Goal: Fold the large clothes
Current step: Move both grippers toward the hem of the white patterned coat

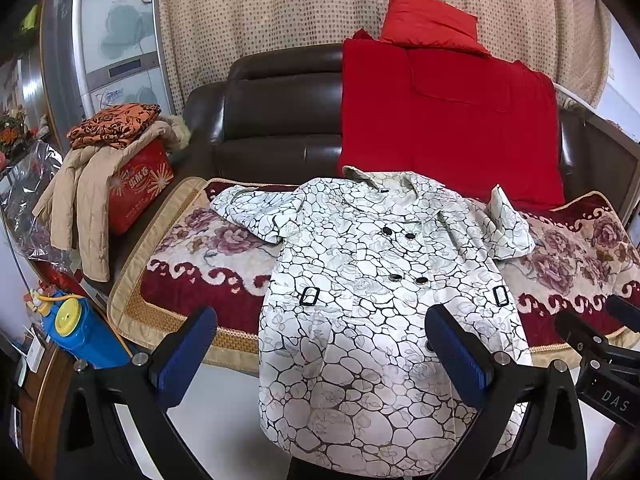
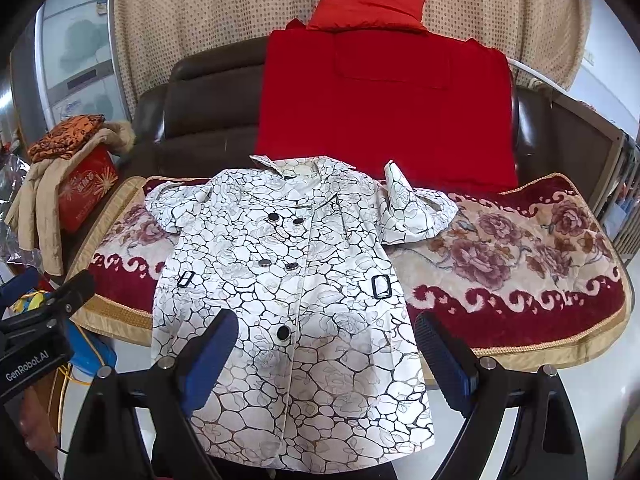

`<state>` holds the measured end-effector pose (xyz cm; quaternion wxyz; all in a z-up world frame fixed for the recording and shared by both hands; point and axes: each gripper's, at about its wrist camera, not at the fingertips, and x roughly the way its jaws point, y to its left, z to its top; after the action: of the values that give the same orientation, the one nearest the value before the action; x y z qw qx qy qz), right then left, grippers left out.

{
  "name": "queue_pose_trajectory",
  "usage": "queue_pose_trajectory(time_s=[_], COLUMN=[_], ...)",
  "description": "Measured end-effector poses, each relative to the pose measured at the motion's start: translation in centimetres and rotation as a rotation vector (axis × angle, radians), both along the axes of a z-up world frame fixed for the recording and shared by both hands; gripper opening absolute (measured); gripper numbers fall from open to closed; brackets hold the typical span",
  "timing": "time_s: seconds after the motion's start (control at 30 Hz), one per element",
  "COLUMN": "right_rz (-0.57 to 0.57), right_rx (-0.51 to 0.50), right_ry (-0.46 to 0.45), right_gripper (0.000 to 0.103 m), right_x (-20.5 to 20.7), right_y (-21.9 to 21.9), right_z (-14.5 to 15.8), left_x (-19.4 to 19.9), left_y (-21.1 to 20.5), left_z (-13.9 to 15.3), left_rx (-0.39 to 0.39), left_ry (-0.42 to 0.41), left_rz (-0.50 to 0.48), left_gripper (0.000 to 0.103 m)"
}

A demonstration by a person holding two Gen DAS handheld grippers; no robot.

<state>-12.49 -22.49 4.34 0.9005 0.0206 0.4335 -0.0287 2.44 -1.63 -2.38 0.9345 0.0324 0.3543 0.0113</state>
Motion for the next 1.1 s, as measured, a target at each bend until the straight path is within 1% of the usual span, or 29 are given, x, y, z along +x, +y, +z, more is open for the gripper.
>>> queue_pose_trajectory(time_s=[0.27, 0.4, 0.6, 0.73, 0.9, 1.1], right_rz=[-0.003, -0.007, 0.001, 0.002, 0.002, -0.005], right_rx=[0.012, 0.032, -0.015, -0.002, 0.019, 0.003], right_ry=[0.001, 0.022, 0.036, 0.065, 0.058, 0.067], right_gripper=[0.092, 0.092, 0.092, 0.092, 0.092, 0.092], right_x=[0.7, 1.3, 1.9, 2.6, 3.6, 5.3], right_y=[-0.4, -0.4, -0.3, -0.4, -0.7, -1.1], right_z=[-0.1, -0.3, -1.0, -1.5, -2.3, -2.9], left_x=[0.9, 1.2, 2.0, 2.8, 4.1, 5.8], left_y=[-0.1, -0.2, -0.2, -0.4, -0.4, 0.3], left_z=[0.0, -0.2, -0.7, -1.1, -1.7, -2.3], left_rx=[0.005, 0.008, 0.011, 0.024, 0.043, 0.050], left_ry=[0.005, 0.011, 0.024, 0.032, 0.040, 0.040], left_rz=[0.003, 0.006, 0.009, 0.013, 0.035, 0.069], left_gripper=[0.103, 0.103, 0.103, 0.103, 0.103, 0.103])
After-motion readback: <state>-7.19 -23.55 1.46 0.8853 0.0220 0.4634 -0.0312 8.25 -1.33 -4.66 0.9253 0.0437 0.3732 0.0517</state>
